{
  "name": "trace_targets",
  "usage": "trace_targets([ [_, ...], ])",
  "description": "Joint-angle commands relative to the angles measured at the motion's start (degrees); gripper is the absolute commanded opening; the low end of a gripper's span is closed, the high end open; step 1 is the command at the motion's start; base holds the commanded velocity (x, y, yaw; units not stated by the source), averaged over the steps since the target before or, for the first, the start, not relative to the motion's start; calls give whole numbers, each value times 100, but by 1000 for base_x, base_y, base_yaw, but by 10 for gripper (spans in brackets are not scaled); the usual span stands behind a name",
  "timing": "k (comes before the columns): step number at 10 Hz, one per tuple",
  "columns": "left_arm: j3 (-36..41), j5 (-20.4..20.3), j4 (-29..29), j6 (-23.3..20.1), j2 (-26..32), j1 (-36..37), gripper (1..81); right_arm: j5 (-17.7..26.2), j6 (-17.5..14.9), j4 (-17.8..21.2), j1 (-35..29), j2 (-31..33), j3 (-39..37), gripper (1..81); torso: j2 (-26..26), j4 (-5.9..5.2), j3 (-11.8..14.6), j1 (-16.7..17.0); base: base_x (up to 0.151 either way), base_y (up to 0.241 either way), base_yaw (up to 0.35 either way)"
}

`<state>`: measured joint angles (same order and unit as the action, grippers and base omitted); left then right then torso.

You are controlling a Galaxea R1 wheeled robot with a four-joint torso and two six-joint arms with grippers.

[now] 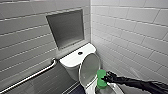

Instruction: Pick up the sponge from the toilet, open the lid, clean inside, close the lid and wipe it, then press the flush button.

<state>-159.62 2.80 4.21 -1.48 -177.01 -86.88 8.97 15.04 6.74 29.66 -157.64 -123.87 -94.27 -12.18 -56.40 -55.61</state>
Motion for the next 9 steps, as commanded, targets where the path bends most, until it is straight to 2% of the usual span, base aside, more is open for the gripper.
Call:
trace_targets([
  [1, -8, 440, -78, -2, 25, -61, 811, 17, 25, 99, -825, -113, -57, 10, 0, 0, -275, 0, 0, 0, 0],
  [5, -8, 432, -69, -2, 16, -70, 811, -97, 95, 99, -939, 80, 22, 10, -2, 0, -609, 0, 0, 0, 0],
  [6, -8, 432, -78, -2, 25, -70, 811, -89, 95, 108, -1044, 133, 92, 10, -2, 0, -498, -2, 0, 0, 0],
  [9, -8, 432, -87, -2, 25, -88, 811, -89, 95, 99, -1124, 151, 101, 10, 0, 0, -544, -5, 0, 0, 0],
])
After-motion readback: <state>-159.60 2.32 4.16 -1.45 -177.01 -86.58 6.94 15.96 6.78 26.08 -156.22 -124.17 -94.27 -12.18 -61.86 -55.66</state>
